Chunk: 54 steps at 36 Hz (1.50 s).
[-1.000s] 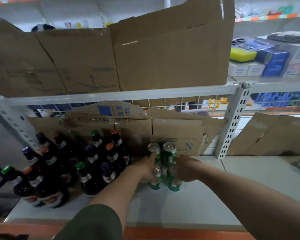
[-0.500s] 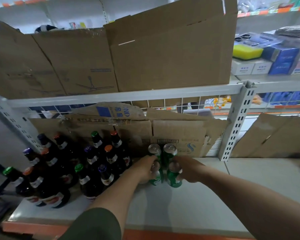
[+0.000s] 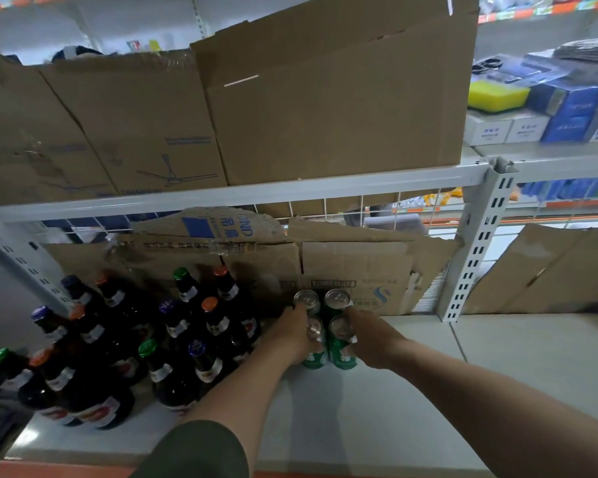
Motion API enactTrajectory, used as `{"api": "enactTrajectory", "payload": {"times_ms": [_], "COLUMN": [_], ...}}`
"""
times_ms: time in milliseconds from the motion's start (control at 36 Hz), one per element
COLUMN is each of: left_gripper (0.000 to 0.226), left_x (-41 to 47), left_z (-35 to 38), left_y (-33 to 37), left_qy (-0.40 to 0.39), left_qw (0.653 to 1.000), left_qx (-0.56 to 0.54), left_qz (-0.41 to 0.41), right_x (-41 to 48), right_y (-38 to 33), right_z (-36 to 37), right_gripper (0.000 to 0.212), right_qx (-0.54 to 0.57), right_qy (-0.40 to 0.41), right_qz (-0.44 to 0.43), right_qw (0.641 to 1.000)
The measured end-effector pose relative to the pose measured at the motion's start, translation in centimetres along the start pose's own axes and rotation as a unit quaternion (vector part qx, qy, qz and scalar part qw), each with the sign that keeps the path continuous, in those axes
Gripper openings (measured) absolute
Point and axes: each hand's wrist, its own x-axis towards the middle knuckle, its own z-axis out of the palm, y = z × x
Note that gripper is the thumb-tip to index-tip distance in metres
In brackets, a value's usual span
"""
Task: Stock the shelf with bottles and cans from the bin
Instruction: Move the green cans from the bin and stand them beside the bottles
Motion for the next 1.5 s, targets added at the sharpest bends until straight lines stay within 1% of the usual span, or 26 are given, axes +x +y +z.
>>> {"api": "enactTrajectory", "payload": {"times_ms": [194,528,667,750,833,944,1111,1167,1250,1306,1500], "left_gripper": [0.101,0.102,0.105,0.106,0.104,0.101,0.092,0.092,0.091,0.092,0.092], "left_x": [0.5,0.9,0.8,0.8,0.9,1.0,1.2,1.1,0.8,0.6,0.6], "left_z": [-0.5,-1.2,-1.3,-1.3,-1.3,-1.4,-1.5,-1.6,-1.6,-1.5,-1.2], "left_y": [0.2,0.2,0.1,0.2,0.5,0.6,0.9,1.0,1.0,0.8,0.7], "left_qy": [-0.029,-0.040,-0.037,-0.046,-0.056,-0.061,-0.068,-0.067,-0.064,-0.058,-0.058], "left_qw": [0.999,0.998,0.999,0.998,0.998,0.997,0.996,0.996,0.997,0.998,0.998], "left_qx": [0.013,0.037,0.035,0.034,0.039,0.046,0.053,0.053,0.041,0.034,0.028], "left_qz": [0.006,0.018,0.013,0.009,0.013,0.017,0.017,0.017,0.019,0.021,0.016], "right_x": [0.4,0.8,1.1,1.1,1.1,1.2,1.1,1.0,0.9,1.0,1.1], "right_y": [-0.1,-0.1,-0.2,0.1,0.1,0.1,0.6,0.6,0.5,0.5,0.0], "right_z": [0.2,0.3,0.2,0.4,0.5,0.5,0.6,0.7,0.8,0.7,0.3], "right_gripper": [0.067,0.063,0.071,0.072,0.069,0.071,0.074,0.079,0.095,0.098,0.086], "right_qx": [0.004,0.001,0.026,0.041,0.034,0.024,0.029,0.032,0.038,0.023,-0.033], "right_qy": [0.001,-0.010,-0.013,-0.011,-0.011,-0.016,-0.019,-0.010,-0.003,-0.009,-0.032], "right_qz": [0.009,0.018,0.020,0.010,0.012,0.013,-0.013,-0.019,-0.028,-0.029,-0.014], "right_qw": [1.000,1.000,0.999,0.999,0.999,1.000,0.999,0.999,0.999,0.999,0.999]}}
